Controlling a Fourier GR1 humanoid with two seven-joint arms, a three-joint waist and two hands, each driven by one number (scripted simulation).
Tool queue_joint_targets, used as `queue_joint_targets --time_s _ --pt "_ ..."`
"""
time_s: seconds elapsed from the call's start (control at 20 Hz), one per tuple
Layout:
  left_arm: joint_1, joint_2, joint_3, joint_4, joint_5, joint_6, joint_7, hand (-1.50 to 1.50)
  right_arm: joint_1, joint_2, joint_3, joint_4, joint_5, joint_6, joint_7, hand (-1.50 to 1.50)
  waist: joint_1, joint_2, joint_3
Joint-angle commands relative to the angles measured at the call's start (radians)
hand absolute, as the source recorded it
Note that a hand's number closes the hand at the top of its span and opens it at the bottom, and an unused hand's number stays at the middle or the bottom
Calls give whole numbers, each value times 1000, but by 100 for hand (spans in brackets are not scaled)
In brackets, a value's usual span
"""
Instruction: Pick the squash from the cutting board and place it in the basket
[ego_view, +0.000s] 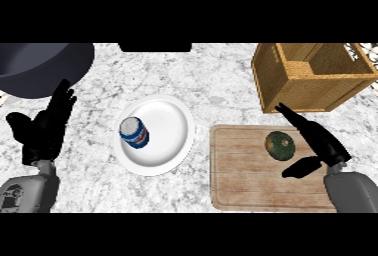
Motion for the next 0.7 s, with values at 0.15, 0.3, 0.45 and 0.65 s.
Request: queue_joint_targets --time_s 0.15,0.3,0.45,0.65 --pt "33 -19 -2 -25 -22 -7 -15 0 -5 34 20 36 45 -16 22 -150 1 2 2" --pt "-16 -26 -4 18 -26 7 2 0 -32 17 47 113 70 2 -28 -150 1 3 2" --pt "10 -3 4 -46 1 -27 37 0 -14 17 103 182 125 -46 -127 150 6 3 2" --pt "-27 -51 -15 20 -45 36 -4 0 -62 -2 61 259 92 -20 -184 150 3 5 2"
